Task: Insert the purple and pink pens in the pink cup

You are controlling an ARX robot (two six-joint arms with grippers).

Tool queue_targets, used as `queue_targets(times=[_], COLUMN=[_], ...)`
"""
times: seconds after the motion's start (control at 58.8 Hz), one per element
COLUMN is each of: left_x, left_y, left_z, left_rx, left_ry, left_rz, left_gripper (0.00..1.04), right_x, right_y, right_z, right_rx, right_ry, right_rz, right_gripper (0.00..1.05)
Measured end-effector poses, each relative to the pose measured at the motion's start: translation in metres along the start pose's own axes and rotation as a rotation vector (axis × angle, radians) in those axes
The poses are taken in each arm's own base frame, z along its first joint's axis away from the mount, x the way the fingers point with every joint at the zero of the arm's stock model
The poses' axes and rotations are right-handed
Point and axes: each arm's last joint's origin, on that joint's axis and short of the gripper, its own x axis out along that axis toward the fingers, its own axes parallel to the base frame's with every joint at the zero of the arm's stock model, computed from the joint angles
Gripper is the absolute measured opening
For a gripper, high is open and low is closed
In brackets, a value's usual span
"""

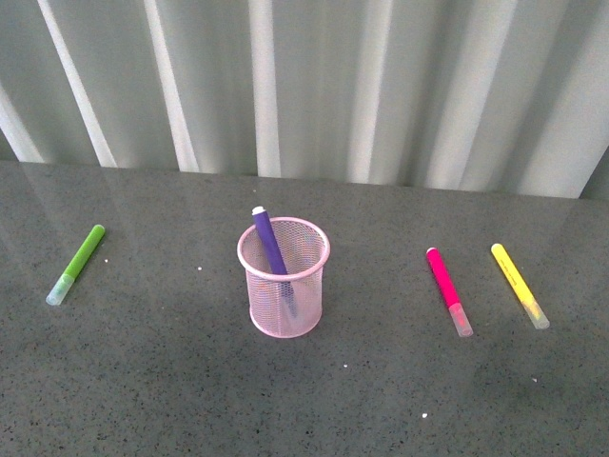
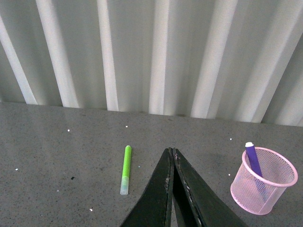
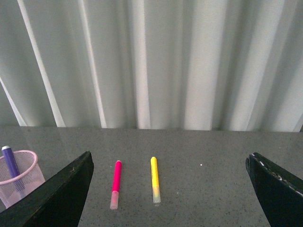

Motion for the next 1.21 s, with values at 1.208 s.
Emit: queue_targets(times=[1.208], left_x=[-0.040], left_y=[0.000], left_z=[0.001], left_rx=[0.000], left_ry=[-0.007], left_rz=[-0.002], left_gripper=[0.04], right_x=[0.000], right_y=[0.000], right_z=[0.000], right_rx=[0.000], right_ry=[0.000], right_rz=[0.000], right_gripper=[0.98])
